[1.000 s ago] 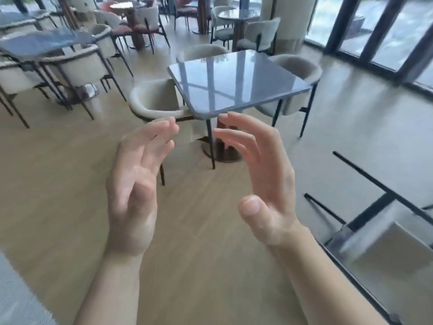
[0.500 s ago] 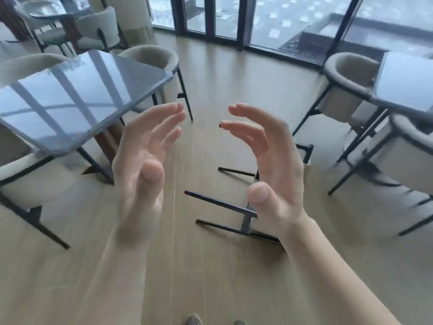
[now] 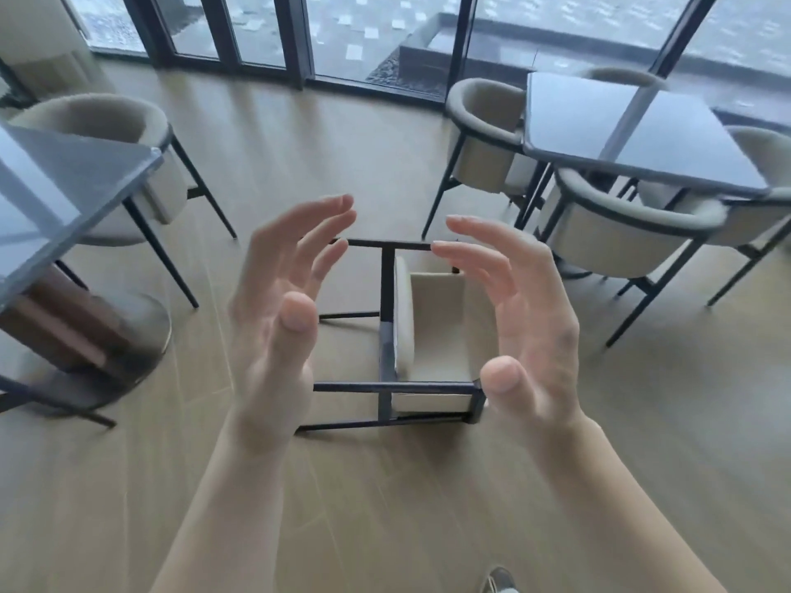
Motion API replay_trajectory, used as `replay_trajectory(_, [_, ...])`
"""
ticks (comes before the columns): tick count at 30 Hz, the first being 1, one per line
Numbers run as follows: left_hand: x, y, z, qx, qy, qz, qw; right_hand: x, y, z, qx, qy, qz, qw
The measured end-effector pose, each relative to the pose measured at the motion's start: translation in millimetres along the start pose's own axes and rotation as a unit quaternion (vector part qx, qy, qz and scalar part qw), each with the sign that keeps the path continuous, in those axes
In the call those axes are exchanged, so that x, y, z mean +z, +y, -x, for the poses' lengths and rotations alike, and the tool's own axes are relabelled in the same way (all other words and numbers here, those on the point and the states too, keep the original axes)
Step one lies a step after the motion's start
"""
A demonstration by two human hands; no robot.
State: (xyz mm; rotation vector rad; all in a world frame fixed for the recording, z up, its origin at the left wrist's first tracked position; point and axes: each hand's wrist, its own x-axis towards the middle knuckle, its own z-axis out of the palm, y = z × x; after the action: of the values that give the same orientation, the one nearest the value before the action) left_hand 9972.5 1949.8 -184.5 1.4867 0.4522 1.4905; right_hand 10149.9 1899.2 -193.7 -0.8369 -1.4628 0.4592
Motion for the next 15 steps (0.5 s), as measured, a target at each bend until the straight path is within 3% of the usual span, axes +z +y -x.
replay_trajectory(7, [84,-25,-17,-0.003,-0.023,-0.023,0.999,-94,21,-9,-0.02,0.021,-0.001,1.0])
replay_trajectory(15, [277,-99,-31,0.01,-0.044,0.008,0.999,-307,42,0,0.007,0.041,0.027,0.999])
